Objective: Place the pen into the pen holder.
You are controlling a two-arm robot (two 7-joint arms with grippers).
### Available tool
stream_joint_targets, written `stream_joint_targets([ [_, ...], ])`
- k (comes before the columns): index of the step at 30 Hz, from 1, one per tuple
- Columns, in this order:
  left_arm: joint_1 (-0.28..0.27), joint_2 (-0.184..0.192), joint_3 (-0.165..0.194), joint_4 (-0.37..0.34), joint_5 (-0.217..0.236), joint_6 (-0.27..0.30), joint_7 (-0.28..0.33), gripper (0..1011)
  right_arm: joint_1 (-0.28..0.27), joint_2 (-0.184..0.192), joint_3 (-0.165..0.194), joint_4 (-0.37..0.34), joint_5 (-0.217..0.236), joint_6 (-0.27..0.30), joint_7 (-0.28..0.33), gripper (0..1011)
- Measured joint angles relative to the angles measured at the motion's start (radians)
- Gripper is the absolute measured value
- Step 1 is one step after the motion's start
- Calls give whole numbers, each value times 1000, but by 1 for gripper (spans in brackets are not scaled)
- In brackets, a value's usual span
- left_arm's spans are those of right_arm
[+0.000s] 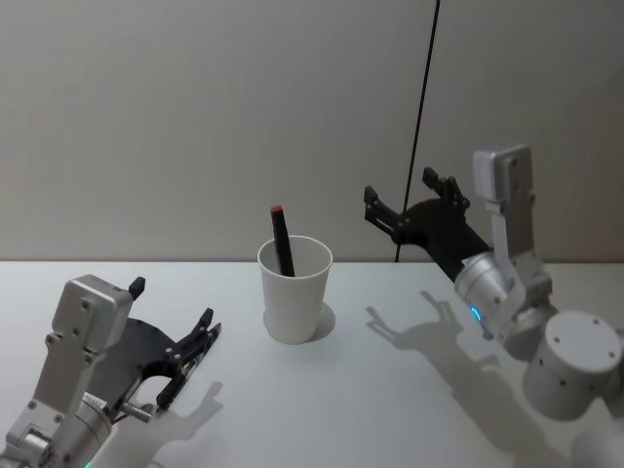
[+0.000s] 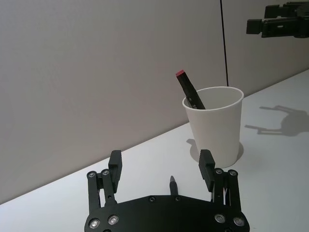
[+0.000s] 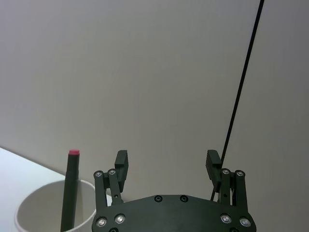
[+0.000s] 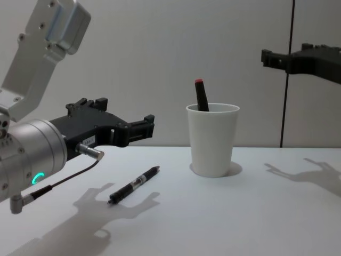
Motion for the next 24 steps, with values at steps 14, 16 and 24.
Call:
stream_joint_targets([
  [14, 0, 0, 0, 0, 0, 0, 0, 1003, -143, 51, -23, -133, 49, 9, -60, 1001],
  [16, 0, 0, 0, 0, 0, 0, 0, 1003, -164, 58, -27, -152, 57, 11, -69, 1001],
  [24, 0, 0, 0, 0, 0, 0, 0, 1003, -232, 83, -38, -215, 80, 15, -97, 1001],
])
